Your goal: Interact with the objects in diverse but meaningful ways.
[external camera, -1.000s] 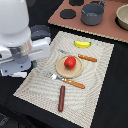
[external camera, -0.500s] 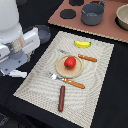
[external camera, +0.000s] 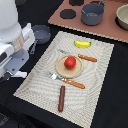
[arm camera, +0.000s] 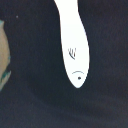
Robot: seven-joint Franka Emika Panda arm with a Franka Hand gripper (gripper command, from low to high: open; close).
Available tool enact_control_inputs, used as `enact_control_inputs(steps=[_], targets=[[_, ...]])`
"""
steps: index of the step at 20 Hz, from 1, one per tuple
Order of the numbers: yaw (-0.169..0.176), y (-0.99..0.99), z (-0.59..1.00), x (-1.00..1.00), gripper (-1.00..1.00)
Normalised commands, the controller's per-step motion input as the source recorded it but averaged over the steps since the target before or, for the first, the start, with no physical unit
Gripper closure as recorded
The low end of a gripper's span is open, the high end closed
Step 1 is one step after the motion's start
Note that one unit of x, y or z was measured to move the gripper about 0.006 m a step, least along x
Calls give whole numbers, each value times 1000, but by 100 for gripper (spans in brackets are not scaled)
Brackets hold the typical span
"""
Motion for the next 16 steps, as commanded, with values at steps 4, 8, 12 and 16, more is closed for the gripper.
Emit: enact_control_inputs(steps=[4,8,12,16], targets=[[84,85,-409,-485,-100],[84,70,-351,-585,-100],[81,79,-336,-544,-100],[75,25,-326,-457,-100]])
